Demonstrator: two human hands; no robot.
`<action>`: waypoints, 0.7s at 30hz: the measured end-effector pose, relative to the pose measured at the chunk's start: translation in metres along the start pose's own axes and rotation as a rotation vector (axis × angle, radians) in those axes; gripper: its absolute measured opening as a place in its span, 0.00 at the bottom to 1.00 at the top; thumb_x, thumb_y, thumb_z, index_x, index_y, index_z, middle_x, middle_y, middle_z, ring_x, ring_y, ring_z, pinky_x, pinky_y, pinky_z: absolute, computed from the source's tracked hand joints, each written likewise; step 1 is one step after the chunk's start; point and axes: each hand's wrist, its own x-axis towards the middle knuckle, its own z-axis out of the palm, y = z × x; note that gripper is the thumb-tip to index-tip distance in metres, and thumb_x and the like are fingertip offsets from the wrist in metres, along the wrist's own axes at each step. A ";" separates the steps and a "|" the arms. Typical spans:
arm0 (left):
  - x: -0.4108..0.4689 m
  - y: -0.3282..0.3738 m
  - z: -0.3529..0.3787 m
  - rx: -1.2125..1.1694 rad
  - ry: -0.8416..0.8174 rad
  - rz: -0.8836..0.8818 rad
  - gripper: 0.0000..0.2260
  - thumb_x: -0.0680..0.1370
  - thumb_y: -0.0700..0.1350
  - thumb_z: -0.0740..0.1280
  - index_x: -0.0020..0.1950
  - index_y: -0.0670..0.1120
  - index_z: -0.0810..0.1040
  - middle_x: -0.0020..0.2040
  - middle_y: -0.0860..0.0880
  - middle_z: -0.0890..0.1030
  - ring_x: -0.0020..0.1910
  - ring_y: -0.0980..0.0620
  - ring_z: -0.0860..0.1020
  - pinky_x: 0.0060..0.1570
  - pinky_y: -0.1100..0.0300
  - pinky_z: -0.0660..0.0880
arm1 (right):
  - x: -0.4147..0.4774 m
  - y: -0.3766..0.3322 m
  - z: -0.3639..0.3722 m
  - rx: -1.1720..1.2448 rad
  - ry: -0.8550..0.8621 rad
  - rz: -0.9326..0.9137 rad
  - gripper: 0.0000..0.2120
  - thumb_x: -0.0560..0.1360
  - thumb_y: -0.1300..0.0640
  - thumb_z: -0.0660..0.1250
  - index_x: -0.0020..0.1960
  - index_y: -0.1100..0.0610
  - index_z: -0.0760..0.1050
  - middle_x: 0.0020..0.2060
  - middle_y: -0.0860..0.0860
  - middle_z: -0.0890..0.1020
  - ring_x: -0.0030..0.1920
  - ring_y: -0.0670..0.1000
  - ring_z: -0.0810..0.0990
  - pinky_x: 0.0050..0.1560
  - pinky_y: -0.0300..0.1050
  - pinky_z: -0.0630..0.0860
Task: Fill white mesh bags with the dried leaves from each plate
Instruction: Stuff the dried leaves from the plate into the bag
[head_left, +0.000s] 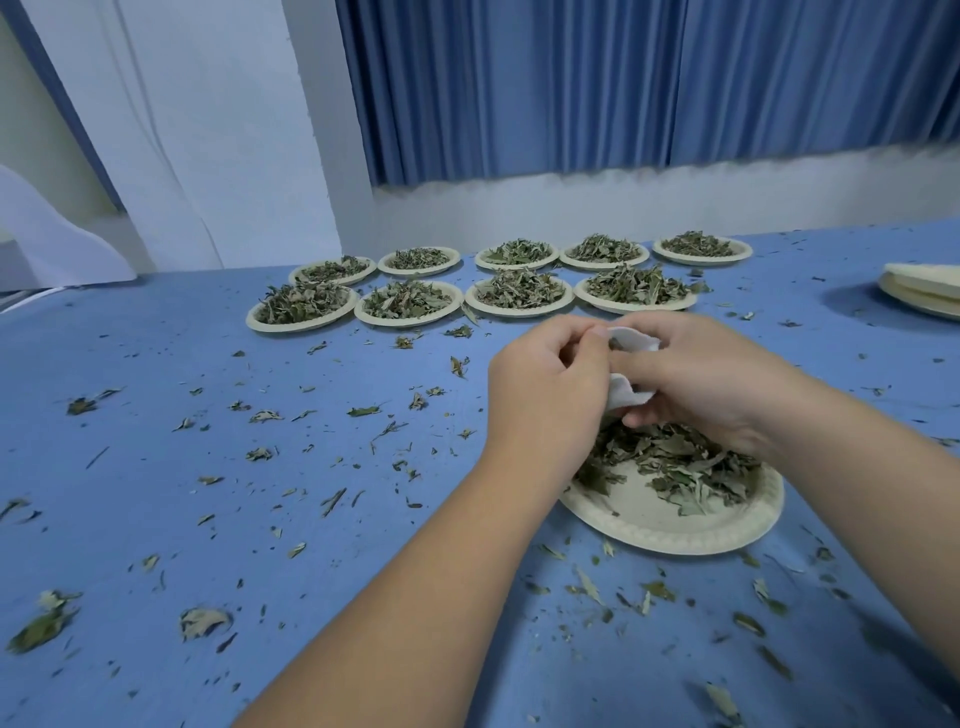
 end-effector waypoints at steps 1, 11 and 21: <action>-0.001 0.001 0.000 -0.015 -0.021 0.000 0.10 0.79 0.40 0.65 0.41 0.49 0.83 0.31 0.57 0.80 0.30 0.66 0.77 0.29 0.74 0.70 | 0.003 -0.002 0.002 -0.039 0.012 0.001 0.04 0.74 0.66 0.67 0.47 0.60 0.78 0.32 0.53 0.79 0.28 0.48 0.78 0.26 0.37 0.73; 0.006 -0.003 -0.006 0.000 0.024 0.025 0.09 0.79 0.41 0.65 0.42 0.48 0.83 0.31 0.56 0.79 0.30 0.66 0.76 0.30 0.73 0.68 | 0.027 -0.016 0.003 -0.226 -0.064 0.002 0.09 0.72 0.70 0.66 0.51 0.64 0.78 0.35 0.55 0.79 0.29 0.48 0.79 0.29 0.38 0.75; 0.007 -0.004 -0.002 0.063 -0.001 0.065 0.08 0.78 0.43 0.66 0.43 0.50 0.84 0.38 0.53 0.81 0.33 0.61 0.75 0.34 0.64 0.72 | 0.027 -0.022 -0.006 -0.192 -0.186 0.085 0.10 0.73 0.70 0.62 0.40 0.57 0.75 0.31 0.53 0.77 0.29 0.49 0.76 0.27 0.40 0.74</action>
